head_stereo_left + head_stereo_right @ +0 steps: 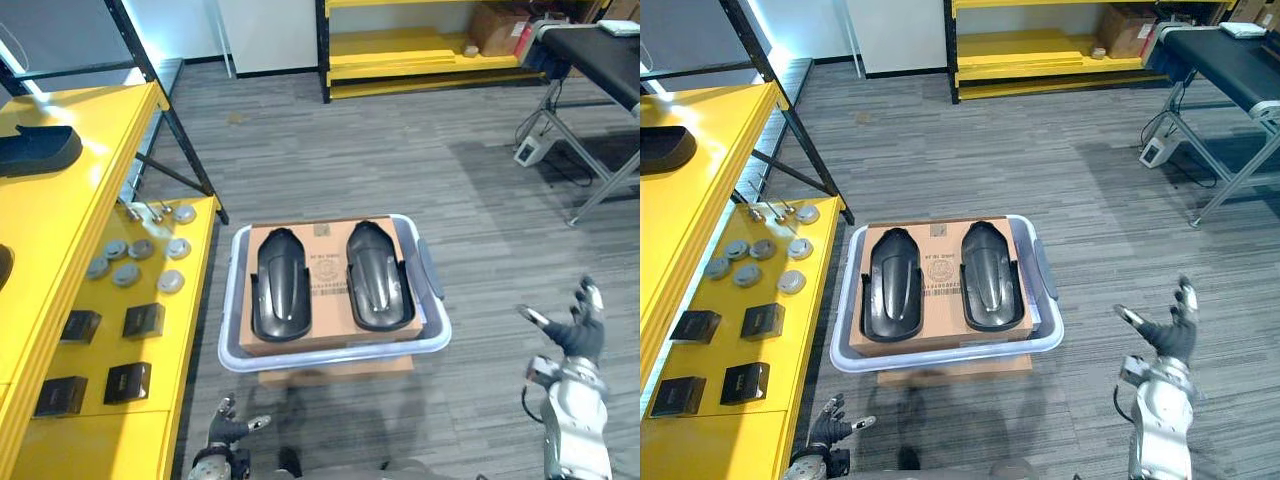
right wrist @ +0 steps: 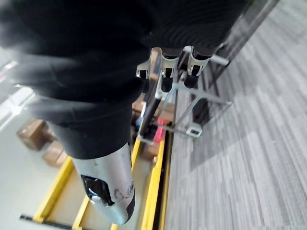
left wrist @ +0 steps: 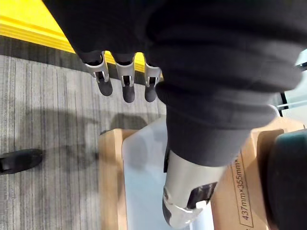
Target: Walk over and take plastic housings, then place them on the shelf
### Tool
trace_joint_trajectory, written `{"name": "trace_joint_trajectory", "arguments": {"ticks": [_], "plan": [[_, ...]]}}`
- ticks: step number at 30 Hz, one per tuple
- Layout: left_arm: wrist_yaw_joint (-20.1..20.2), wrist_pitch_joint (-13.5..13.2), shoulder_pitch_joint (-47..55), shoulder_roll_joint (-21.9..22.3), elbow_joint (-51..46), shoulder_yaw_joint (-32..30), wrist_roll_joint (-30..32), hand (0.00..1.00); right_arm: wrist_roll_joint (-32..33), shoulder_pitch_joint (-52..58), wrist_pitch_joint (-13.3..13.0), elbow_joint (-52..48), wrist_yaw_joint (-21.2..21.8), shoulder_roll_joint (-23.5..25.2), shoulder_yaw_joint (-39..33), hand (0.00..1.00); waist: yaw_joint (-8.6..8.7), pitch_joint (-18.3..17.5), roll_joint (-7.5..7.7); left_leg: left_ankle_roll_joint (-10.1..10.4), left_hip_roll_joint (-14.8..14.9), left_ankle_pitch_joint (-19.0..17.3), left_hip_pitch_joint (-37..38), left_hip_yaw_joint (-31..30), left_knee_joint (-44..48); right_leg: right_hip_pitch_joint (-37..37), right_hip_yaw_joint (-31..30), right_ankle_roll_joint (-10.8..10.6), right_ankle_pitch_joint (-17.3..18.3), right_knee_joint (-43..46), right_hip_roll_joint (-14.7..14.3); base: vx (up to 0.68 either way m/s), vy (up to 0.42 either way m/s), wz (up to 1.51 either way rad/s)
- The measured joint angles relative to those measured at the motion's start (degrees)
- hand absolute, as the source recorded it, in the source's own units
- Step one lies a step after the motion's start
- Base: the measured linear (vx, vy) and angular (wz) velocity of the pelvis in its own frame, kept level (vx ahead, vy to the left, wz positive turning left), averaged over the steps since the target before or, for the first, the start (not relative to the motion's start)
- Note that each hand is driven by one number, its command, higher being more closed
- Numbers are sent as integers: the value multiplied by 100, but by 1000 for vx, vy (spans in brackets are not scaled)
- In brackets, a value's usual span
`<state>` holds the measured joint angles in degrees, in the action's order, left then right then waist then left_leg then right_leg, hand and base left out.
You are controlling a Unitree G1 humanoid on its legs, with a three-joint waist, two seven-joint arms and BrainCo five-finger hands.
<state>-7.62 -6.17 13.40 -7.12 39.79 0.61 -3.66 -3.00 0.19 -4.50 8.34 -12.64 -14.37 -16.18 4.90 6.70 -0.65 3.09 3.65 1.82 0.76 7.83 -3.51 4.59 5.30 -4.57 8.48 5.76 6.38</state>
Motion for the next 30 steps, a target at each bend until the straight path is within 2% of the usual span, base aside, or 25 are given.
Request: {"name": "trace_joint_trajectory", "arguments": {"ticks": [1,3,4,5,7,9,12,17,21,22,26,30], "plan": [[-1,-7,-5,0,-1,24,-1,0,-5,-250,41,326,-23,-48,102,0,-84,12,-20,-11,-6,87,-52,-74,-55,-38,116,9,-21,0,-2,-50,-8,33],[-3,-49,-19,0,-8,53,-9,0,-13,-710,90,801,-124,-133,218,0,-146,79,-58,-33,-41,201,-230,-223,-69,-138,249,6,-30,-1,14,-84,-8,42],[-8,-54,-86,0,-12,69,-16,0,-13,-1038,111,1108,-182,-237,273,0,-223,209,-110,-46,-68,298,-338,-327,-86,-200,312,5,-34,2,32,-105,-4,42],[-18,-55,-132,-7,-20,102,-17,0,-13,-1202,122,1248,-221,-289,280,0,-253,286,-139,-57,-71,354,-377,-339,-114,-237,352,7,-37,1,39,-138,-5,38],[-33,-99,-196,-4,-129,162,-27,0,-10,-1909,219,1798,-363,-436,297,0,-288,558,-293,-86,-82,568,-626,-542,-181,-402,543,2,-90,4,52,-174,0,38],[-105,-132,-229,-5,-129,162,-36,0,4,-2368,285,2183,-445,-482,303,0,-297,737,-353,-100,-75,659,-756,-620,-182,-502,582,-6,-149,6,54,-189,29,21],[-169,-167,-274,3,-128,186,-91,0,16,-3017,342,2862,-605,-726,321,0,-421,1004,-422,-117,-85,792,-993,-660,-189,-717,615,-45,-252,0,45,-166,49,8],[-344,-201,-495,1,-125,331,-255,0,132,-3928,391,4068,-634,-1214,323,0,-429,1348,-579,-143,-180,928,-1409,-917,-203,-996,835,-110,-411,-59,98,-111,68,19],[-398,-209,-635,2,-125,492,-296,0,269,-4328,508,4896,-627,-1305,323,0,-455,1559,-627,-157,-255,1020,-1525,-1019,-201,-1020,919,-144,-460,-128,147,-7,44,18],[-407,-210,-636,2,-126,544,-298,0,285,-4390,515,5047,-623,-1309,325,100,-458,1600,-633,-176,-284,1042,-1539,-1048,-201,-1022,941,-148,-461,-129,171,49,5,10],[-491,-287,-727,1,-126,599,-300,0,314,-4709,497,5368,-613,-1454,333,100,-441,1714,-647,-203,-307,1071,-1654,-1127,-199,-1092,1045,-149,-462,-129,179,50,-12,9],[-491,-330,-854,4,-270,674,-303,0,315,-5016,482,5605,-593,-1871,452,100,-434,1866,-683,-194,-313,1078,-1664,-1200,-203,-1093,1075,-148,-456,-128,174,12,-7,3]]}}
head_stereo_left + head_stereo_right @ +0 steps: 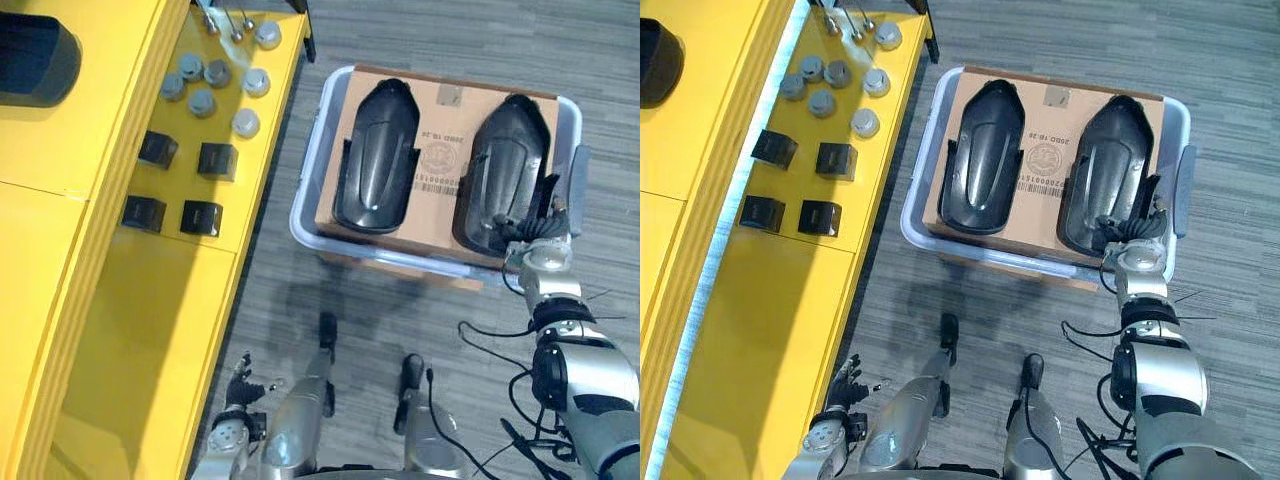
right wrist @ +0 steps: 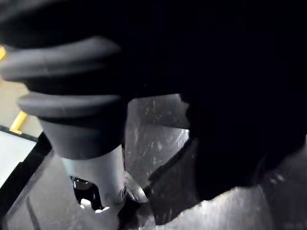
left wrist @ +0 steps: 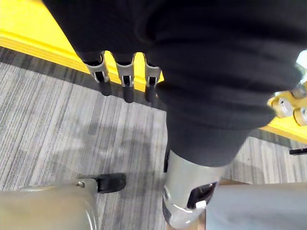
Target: Walk over and take plastic housings, then place them on the shelf
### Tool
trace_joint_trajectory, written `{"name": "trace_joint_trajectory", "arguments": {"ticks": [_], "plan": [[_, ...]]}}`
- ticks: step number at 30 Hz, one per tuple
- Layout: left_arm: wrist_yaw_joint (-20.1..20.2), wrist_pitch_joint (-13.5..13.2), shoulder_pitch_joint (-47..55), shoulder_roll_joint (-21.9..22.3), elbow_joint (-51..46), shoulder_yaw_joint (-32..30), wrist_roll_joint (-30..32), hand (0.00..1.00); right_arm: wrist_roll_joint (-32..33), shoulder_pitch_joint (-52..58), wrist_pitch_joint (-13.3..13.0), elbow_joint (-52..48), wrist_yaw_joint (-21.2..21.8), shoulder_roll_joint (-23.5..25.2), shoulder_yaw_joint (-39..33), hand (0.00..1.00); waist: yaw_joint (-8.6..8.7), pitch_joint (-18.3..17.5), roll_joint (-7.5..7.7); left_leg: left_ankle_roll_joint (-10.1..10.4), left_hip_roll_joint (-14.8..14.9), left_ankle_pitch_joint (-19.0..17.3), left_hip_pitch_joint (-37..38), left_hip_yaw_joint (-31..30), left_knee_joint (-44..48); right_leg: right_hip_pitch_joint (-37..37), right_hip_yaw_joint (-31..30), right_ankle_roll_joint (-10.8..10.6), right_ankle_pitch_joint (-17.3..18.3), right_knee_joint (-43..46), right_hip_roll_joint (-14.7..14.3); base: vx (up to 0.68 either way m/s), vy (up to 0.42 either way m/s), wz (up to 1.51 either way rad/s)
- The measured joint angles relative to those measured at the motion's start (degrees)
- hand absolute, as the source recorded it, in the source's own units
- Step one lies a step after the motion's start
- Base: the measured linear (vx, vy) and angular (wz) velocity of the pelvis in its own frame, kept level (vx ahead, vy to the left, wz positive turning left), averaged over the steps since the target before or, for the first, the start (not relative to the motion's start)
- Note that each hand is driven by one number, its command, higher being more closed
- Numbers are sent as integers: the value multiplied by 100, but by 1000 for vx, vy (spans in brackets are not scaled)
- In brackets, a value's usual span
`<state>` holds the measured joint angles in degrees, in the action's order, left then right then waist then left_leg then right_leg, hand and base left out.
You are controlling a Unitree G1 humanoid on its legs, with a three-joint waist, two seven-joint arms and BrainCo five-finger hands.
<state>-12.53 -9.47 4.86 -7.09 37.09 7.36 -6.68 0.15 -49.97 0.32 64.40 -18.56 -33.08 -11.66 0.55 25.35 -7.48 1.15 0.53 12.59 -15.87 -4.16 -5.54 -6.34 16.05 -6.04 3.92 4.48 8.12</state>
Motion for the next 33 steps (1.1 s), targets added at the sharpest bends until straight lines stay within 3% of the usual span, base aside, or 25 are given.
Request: {"name": "trace_joint_trajectory", "arguments": {"ticks": [7,12,17,23,28,33], "plan": [[1,-8,-158,-1,-61,152,-43,0,102,51,-5,-157,-19,-124,112,100,29,71,-4,16,30,7,-50,-23,-3,-91,-32,15,14,42,-17,9,-9,-3],[0,9,-156,2,-87,158,-40,0,-68,953,12,-1720,-41,-43,65,100,117,70,34,19,26,7,-19,-30,1,-45,-23,13,13,52,-7,17,-2,4],[1,27,-122,6,-745,34,-33,0,-467,2289,24,-3651,-248,597,-524,100,231,-20,160,20,5,7,250,-37,1,230,-7,-18,56,71,23,0,1,2],[-8,17,303,21,-2472,-208,-64,0,-1246,3782,36,-5522,-664,1656,-1041,100,351,-728,550,113,16,-130,434,-72,-34,348,-5,-19,257,234,25,-7,-8,2],[-121,-3,358,313,-4136,24,-313,0,-2088,4574,61,-6932,-749,2297,-559,100,396,-1211,581,94,25,-135,631,-94,-22,527,19,-6,313,237,11,0,-10,2],[-301,-55,23,464,-4579,728,-488,0,-2536,4619,112,-7089,-693,2657,373,100,387,-1456,575,92,47,-133,771,-24,-7,626,-32,-1,312,235,-4,-9,-15,-4]]}}
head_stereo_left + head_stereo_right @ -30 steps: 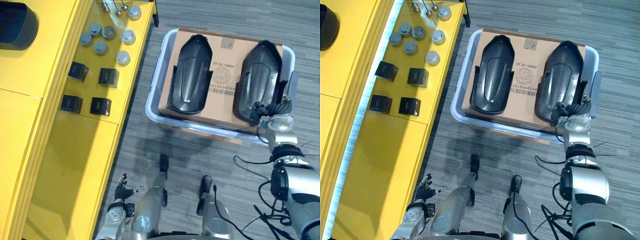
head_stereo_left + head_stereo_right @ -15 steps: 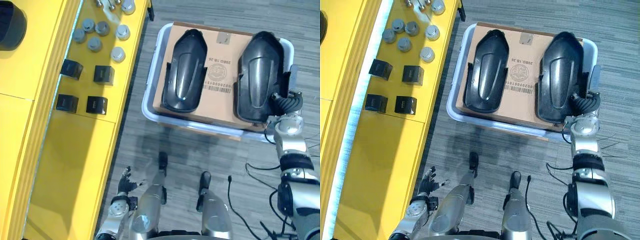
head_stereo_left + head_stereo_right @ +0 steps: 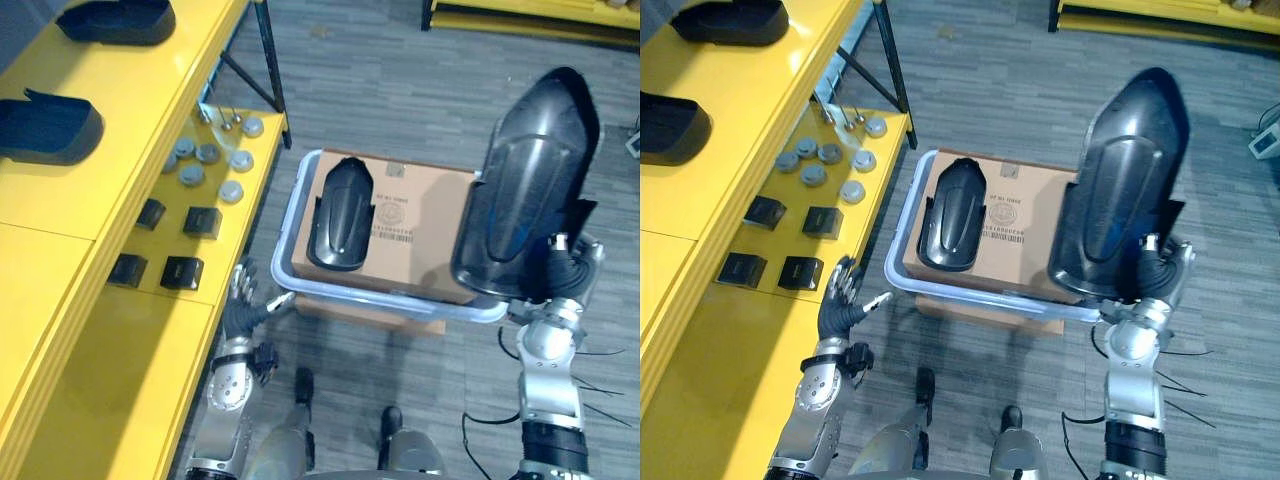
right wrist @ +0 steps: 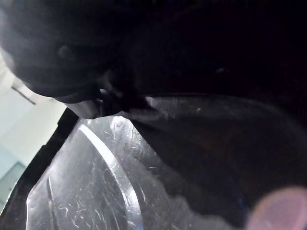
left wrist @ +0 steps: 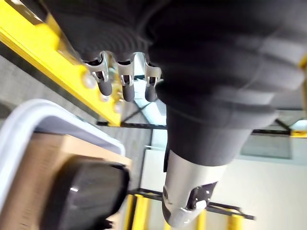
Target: Walk over and take plastic housings, then place them on the shelf
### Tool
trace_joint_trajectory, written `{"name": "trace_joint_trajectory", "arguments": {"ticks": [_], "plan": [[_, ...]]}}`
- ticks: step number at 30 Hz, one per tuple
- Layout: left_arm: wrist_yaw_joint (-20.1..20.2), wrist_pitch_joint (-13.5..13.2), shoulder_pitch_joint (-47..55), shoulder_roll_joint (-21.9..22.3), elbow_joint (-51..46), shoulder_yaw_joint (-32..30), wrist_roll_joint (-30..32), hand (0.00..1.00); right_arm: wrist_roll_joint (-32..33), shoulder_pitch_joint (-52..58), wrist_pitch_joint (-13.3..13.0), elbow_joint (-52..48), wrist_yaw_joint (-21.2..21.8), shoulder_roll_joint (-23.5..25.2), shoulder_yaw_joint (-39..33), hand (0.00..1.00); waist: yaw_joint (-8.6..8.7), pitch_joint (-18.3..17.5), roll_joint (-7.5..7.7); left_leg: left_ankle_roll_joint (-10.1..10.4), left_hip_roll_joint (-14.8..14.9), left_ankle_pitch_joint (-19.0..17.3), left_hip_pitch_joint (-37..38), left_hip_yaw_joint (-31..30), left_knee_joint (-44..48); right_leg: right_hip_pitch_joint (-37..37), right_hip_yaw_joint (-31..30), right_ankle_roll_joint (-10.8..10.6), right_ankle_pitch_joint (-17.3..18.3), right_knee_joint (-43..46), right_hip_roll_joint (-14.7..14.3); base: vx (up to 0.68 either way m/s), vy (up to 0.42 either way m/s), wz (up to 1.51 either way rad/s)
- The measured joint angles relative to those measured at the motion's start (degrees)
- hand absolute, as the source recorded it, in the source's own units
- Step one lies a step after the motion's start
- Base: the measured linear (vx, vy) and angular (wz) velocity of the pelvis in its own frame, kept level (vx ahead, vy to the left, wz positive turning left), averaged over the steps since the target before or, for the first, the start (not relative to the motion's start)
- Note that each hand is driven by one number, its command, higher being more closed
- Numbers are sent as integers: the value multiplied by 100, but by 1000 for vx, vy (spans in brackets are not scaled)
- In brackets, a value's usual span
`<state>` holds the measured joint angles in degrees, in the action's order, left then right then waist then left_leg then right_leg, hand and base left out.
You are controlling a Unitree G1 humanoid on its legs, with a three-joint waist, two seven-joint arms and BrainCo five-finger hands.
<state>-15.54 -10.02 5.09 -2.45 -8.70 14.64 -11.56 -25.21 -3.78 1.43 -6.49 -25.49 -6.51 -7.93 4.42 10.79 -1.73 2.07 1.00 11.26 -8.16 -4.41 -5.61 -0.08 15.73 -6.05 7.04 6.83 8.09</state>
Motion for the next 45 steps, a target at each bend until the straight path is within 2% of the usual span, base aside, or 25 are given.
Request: {"name": "trace_joint_trajectory", "arguments": {"ticks": [2,5,15,16,20,21,27,32,35,42,45], "plan": [[-79,16,-244,29,0,392,-146,0,-30,6,13,0,93,179,486,100,-13,-115,-5,-1,5,0,23,24,0,0,-27,3,-3,1,1,-33,-4,-4],[-120,82,-428,83,0,655,-176,0,-203,169,18,-201,214,320,1041,100,-32,-137,5,0,7,0,116,68,-3,77,-71,11,-12,-5,3,-32,0,-5],[-435,382,-522,100,293,1230,-177,0,-238,471,5,-214,322,517,2103,100,-49,-517,24,10,65,-8,144,202,-33,86,-195,37,-118,-111,-45,-29,-3,-7],[-485,425,-523,99,320,1245,-176,100,-223,519,5,-214,310,510,2101,100,-51,-554,25,10,74,-8,146,213,-33,84,-204,44,-127,-115,-55,-8,-10,-4],[-639,475,-533,74,496,1279,-180,100,-106,650,5,-214,255,493,2190,100,-50,-663,32,24,111,-18,172,265,-33,89,-259,53,-151,-140,-92,-12,-15,-8],[-667,475,-539,41,496,1301,-181,100,-70,657,5,-214,223,486,2211,0,-50,-673,28,28,118,-20,174,281,-33,89,-275,61,-165,-153,-105,-24,-18,-11],[-743,484,-635,-89,861,1400,-429,100,338,712,-109,-296,255,369,2618,0,-33,-843,33,29,156,-22,173,305,-33,112,-347,74,-261,-298,-141,-3,-12,-7],[-838,550,-634,-167,871,1321,-425,100,677,722,-348,-406,577,157,2741,0,-57,-875,48,31,162,-21,222,306,-33,172,-332,77,-263,-303,-148,-2,-4,1],[-831,619,-632,-277,871,1304,-404,100,960,722,-371,-404,739,93,2759,0,-57,-924,60,32,178,-22,223,307,-33,173,-334,85,-268,-309,-165,0,0,0],[-761,707,-618,-232,868,1049,-111,100,1688,723,-559,-426,1182,-156,2632,0,-54,-1005,59,70,207,-51,231,318,-34,180,-338,98,-268,-314,-197,0,0,0],[-695,709,-601,-203,866,894,-97,100,2068,817,-592,-873,1311,-189,2294,0,-60,-1006,57,71,210,-52,234,324,-34,183,-340,110,-261,-314,-198,0,0,0]]}}
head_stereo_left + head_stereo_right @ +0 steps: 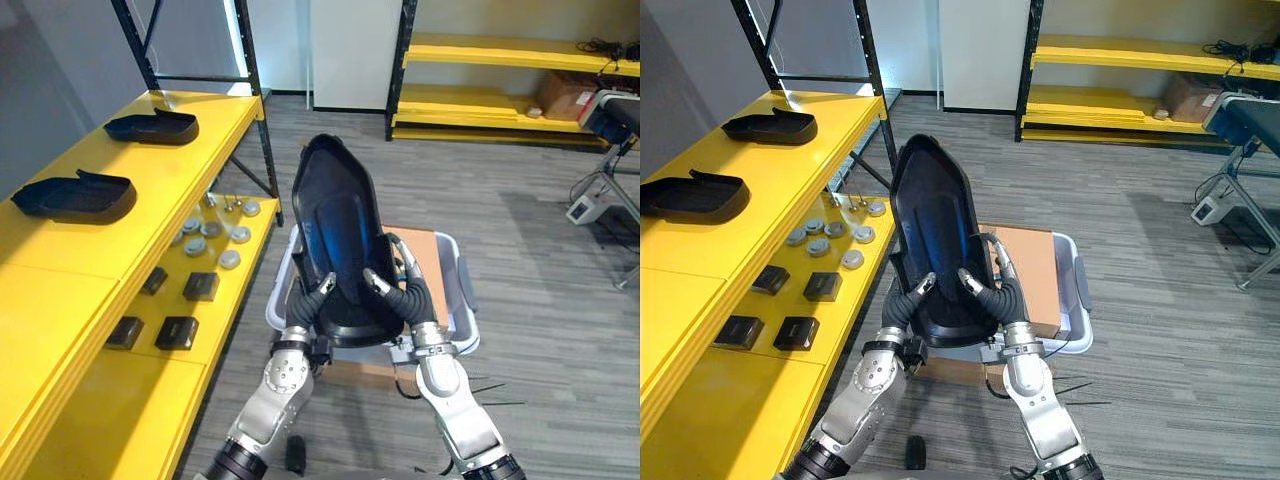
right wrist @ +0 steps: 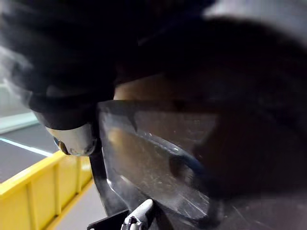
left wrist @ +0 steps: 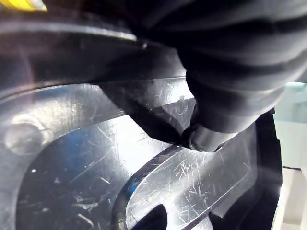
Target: Walk over and take plastic housings, then place them on the shelf
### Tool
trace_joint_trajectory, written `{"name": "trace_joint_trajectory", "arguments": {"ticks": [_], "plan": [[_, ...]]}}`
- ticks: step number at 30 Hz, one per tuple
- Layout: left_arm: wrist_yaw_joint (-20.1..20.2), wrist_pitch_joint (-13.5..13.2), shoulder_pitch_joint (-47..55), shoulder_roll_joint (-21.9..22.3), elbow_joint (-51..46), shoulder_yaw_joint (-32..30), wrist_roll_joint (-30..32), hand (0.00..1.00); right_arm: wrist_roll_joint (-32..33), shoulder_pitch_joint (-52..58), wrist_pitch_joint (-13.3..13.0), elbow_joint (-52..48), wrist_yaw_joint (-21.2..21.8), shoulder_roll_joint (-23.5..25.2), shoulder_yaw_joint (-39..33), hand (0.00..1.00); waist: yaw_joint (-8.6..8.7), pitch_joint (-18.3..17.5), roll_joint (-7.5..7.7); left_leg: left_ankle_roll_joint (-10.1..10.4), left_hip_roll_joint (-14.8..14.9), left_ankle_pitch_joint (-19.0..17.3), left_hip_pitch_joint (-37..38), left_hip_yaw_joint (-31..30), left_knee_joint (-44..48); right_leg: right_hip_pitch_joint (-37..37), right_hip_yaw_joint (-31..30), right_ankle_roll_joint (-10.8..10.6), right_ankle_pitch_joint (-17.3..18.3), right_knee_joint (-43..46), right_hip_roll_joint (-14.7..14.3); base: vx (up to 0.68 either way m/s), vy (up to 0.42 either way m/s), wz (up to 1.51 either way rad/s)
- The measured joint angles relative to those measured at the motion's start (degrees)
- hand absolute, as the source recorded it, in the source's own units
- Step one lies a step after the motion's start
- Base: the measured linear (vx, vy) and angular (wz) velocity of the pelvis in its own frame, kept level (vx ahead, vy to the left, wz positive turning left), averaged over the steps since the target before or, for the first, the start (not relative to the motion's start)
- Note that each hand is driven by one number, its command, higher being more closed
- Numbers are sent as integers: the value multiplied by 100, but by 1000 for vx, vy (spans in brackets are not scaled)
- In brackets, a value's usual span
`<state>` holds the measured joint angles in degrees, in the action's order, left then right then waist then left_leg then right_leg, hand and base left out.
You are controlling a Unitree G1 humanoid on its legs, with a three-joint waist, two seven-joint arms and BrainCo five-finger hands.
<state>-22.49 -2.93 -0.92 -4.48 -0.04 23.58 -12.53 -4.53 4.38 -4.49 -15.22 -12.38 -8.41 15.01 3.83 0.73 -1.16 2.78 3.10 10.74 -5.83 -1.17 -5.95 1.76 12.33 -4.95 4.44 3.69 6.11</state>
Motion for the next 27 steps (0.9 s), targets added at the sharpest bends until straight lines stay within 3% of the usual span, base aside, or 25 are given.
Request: {"name": "trace_joint_trajectory", "arguments": {"ticks": [5,8,11,13,17,19,21,22,27], "plan": [[-1,24,350,128,-161,-583,94,100,1098,5,-496,-640,7,164,-1578,0,17,-6,6,-6,-3,-10,-2,12,0,1,-8,5,7,-23,3,0,0,0],[44,25,665,170,-282,-810,92,100,2138,105,-805,-557,-44,453,-2779,0,31,-17,-2,0,-4,-24,-23,10,0,12,5,2,8,-85,-2,0,0,0],[144,26,906,277,-290,-1061,92,100,2799,404,-1052,164,-266,618,-3851,0,78,-20,0,-7,-12,-29,-36,10,0,11,11,8,5,-97,3,0,0,0],[204,26,1013,330,-291,-1215,93,100,2902,574,-1046,912,-413,616,-4254,0,129,-22,-5,-7,-12,-28,-39,9,0,9,14,13,1,-96,2,0,0,0],[279,25,1170,316,-299,-1362,92,100,2931,942,-746,2947,-521,517,-4721,0,166,-100,-64,14,-3,-51,-37,38,2,8,-10,0,-4,-92,-4,0,0,-2],[416,21,1198,319,-302,-1467,88,100,2915,1074,-373,4409,-352,456,-4820,0,163,-127,-107,20,2,-56,-32,46,2,40,-14,9,5,-80,-14,0,0,0],[562,18,1277,311,-309,-1522,87,100,2639,1166,-102,5244,-161,481,-4827,0,174,-113,-103,9,4,-56,33,20,1,119,21,23,34,-76,-14,0,-6,5],[631,12,1351,307,-317,-1527,87,100,2521,1241,50,5625,8,524,-4830,0,173,-99,-83,1,2,-74,91,12,1,183,37,32,67,-63,-14,2,-16,9],[757,-4,1625,312,-381,-1554,87,100,2342,1337,288,6456,450,769,-4650,0,148,-54,-59,17,-23,-188,246,-112,-1,298,230,26,322,125,6,-32,-25,18]]}}
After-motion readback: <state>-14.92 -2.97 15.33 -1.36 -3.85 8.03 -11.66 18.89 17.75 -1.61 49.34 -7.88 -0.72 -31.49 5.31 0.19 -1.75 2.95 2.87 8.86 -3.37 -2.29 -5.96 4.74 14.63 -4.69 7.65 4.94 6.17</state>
